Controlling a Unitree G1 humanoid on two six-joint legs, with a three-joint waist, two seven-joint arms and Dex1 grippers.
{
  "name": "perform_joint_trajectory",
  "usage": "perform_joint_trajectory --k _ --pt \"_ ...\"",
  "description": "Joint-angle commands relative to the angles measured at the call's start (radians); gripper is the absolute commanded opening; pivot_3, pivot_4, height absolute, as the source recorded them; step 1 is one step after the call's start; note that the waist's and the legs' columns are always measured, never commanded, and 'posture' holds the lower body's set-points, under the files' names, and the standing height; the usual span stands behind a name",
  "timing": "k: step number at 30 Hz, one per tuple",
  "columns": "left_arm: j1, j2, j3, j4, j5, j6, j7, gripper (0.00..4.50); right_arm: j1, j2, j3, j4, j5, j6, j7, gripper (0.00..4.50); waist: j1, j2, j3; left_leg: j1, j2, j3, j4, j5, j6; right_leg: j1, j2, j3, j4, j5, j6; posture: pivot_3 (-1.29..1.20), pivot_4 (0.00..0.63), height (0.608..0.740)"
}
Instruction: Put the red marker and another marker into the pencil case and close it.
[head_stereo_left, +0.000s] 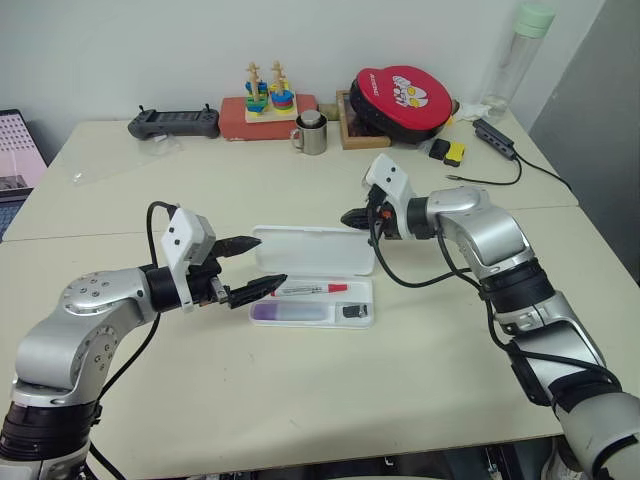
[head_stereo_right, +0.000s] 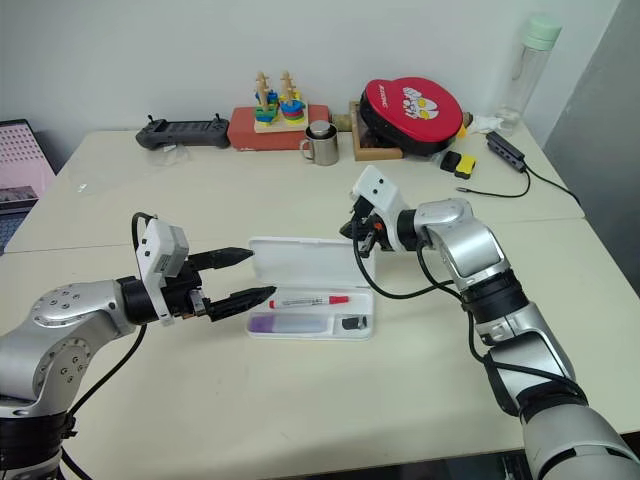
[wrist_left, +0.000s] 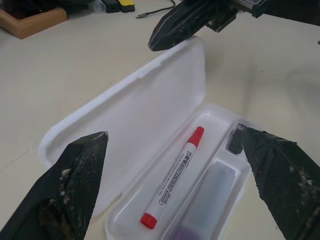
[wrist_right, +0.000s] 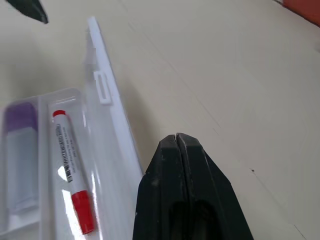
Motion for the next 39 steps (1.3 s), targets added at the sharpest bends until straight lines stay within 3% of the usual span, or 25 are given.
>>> perform_joint_trajectory --k 1,8,17,22,25,30,39 --pt "0.013 0.032 0.036 -0.04 -0.027 0.01 -0.027 4.5 0.025 -0.019 0.028 -0.094 0.022 0.015 0.064 0.01 0.0 0.0 0.0 0.0 0.0 0.0 0.0 0.0 0.0 0.0 0.0 0.0 0.0 0.0 0.0 0.0 0.15 0.74" --pt "0.072 0.071 0.045 -0.098 -0.067 0.042 -0.066 4.5 0.083 -0.05 0.1 -0.214 0.021 0.046 0.13 0.01 0.001 0.0 0.0 0.0 0.0 0.0 0.0 0.0 0.0 0.0 0.0 0.0 0.0 0.0 0.0 0.0 0.15 0.74" --pt "0.118 0.099 0.053 -0.128 -0.08 0.067 -0.084 4.5 0.154 -0.094 0.303 -0.243 -0.152 -0.023 0.114 0.01 0.013 0.0 0.0 0.0 0.0 0.0 0.0 0.0 0.0 0.0 0.0 0.0 -0.001 0.0 0.0 0.0 0.15 0.74" --pt "0.13 0.099 0.053 -0.132 -0.08 0.068 -0.078 4.5 0.181 -0.083 0.321 -0.259 -0.17 -0.024 0.113 0.01 0.015 0.0 0.0 0.0 0.0 0.0 0.0 0.0 0.0 0.001 0.0 0.0 -0.001 0.0 0.0 0.0 0.15 0.74" --pt "0.121 0.082 0.056 -0.11 -0.06 0.056 -0.051 4.5 0.198 -0.062 0.262 -0.268 -0.132 -0.013 0.1 0.01 0.015 -0.001 0.0 0.001 0.0 0.0 0.0 0.0 0.0 0.001 0.0 0.0 -0.001 0.0 0.0 0.0 0.15 0.74" --pt "0.067 0.025 0.069 -0.027 -0.037 0.057 0.052 4.5 0.232 0.0 0.014 -0.268 -0.008 0.005 0.008 0.01 0.016 0.0 0.0 0.0 0.0 0.0 0.0 0.0 0.0 0.001 0.001 0.0 -0.001 0.0 0.0 0.0 0.15 0.74" --pt "0.062 -0.086 0.087 0.19 0.115 -0.074 0.222 4.5 0.43 -0.054 -0.339 -0.315 0.071 0.065 -0.201 1.96 0.021 -0.001 0.0 0.0 -0.001 0.0 -0.001 0.0 0.0 0.0 0.0 -0.001 -0.001 0.0 0.0 0.0 0.15 0.74"
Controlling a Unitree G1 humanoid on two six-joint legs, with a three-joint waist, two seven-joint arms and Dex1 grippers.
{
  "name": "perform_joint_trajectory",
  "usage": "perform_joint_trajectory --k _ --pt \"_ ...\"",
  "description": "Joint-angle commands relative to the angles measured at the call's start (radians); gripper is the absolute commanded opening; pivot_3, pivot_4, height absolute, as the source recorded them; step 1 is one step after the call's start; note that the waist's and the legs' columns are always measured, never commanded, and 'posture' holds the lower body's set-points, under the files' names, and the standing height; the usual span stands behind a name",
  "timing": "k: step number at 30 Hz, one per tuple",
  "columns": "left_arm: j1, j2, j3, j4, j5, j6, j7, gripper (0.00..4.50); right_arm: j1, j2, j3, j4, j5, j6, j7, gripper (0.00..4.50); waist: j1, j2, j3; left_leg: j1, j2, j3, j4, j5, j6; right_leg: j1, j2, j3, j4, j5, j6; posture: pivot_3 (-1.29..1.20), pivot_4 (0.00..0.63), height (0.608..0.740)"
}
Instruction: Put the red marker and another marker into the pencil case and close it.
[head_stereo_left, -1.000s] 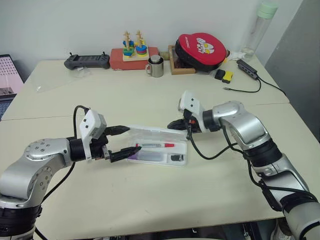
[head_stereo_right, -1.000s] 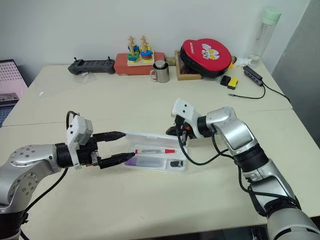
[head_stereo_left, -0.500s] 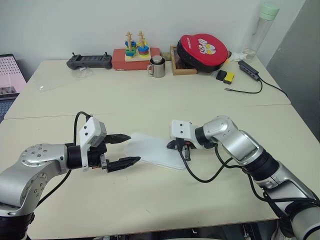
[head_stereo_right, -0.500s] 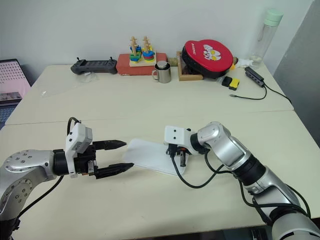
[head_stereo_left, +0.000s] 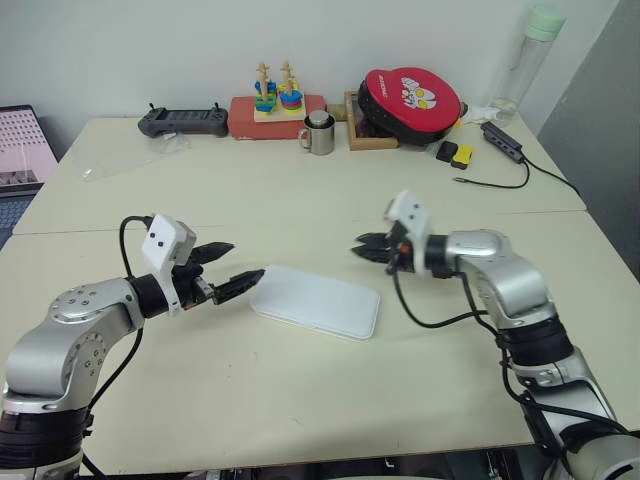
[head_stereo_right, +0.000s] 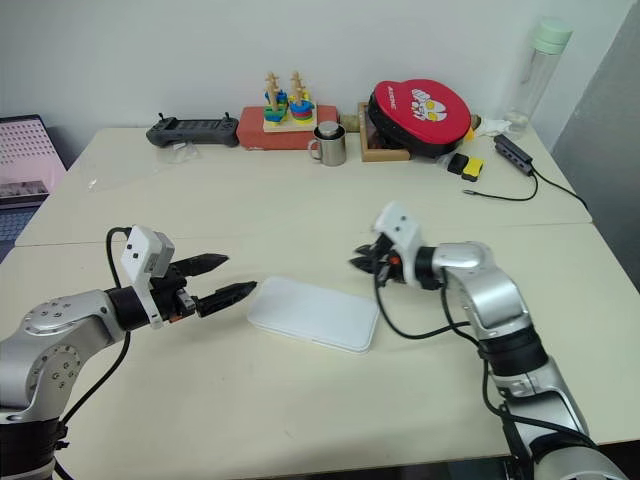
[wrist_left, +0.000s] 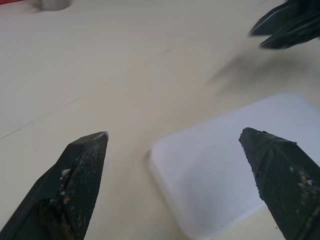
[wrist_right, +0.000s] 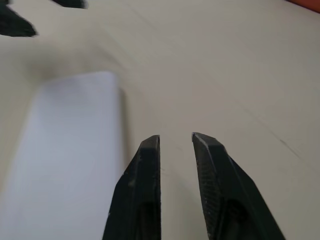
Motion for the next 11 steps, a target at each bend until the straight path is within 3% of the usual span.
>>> perform_joint_trajectory --k 1,10,11 --pt "0.015 -0.019 0.049 0.061 0.05 -0.08 0.035 4.5 0.085 -0.018 -0.156 -0.098 0.069 0.042 -0.077 2.25 -0.003 0.0 0.0 0.0 0.0 0.001 0.0 0.0 0.0 0.0 0.0 0.0 0.001 0.0 0.0 0.0 0.15 0.74" --pt "0.021 0.01 0.099 0.183 0.077 -0.139 0.007 4.5 0.218 -0.088 -0.286 -0.227 0.133 0.134 -0.155 4.47 -0.003 0.0 0.0 0.0 0.001 0.001 0.0 0.0 0.0 0.0 0.0 0.002 0.001 0.0 0.0 0.0 0.15 0.74" --pt "0.025 0.018 0.097 0.182 0.083 -0.147 -0.003 4.5 0.219 -0.094 -0.283 -0.234 0.139 0.136 -0.155 4.49 -0.003 0.0 0.0 0.0 0.001 0.002 0.0 0.0 0.0 0.0 0.0 0.002 0.001 0.0 0.0 0.0 0.15 0.74"
